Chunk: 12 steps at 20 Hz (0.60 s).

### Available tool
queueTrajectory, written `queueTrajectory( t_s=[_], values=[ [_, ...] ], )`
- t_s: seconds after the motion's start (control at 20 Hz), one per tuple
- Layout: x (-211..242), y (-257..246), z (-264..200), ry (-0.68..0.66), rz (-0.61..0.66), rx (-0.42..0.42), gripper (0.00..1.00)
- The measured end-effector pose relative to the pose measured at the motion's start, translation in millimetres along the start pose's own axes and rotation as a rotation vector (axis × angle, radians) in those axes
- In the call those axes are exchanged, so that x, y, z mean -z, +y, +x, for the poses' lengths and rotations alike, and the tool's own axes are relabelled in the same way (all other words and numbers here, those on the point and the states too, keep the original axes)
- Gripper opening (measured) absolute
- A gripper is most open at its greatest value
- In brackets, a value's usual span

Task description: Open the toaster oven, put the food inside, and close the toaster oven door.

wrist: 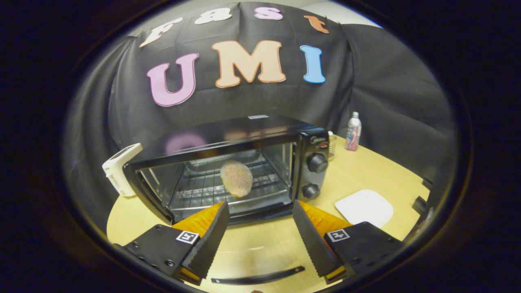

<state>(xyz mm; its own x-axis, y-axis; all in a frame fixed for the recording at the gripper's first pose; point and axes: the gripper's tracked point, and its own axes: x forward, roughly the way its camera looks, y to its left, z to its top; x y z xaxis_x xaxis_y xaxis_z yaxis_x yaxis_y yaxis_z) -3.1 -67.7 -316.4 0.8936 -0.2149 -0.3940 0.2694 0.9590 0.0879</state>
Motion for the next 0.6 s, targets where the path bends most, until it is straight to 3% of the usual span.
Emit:
queueTrajectory(
  t_s=[0.25, 0.6],
  values=[
    [29, -1, -30, 0.009, 0.035, -0.003, 0.98],
    [75, 0, -70, 0.029, -0.019, -0.009, 0.98]
  ],
)
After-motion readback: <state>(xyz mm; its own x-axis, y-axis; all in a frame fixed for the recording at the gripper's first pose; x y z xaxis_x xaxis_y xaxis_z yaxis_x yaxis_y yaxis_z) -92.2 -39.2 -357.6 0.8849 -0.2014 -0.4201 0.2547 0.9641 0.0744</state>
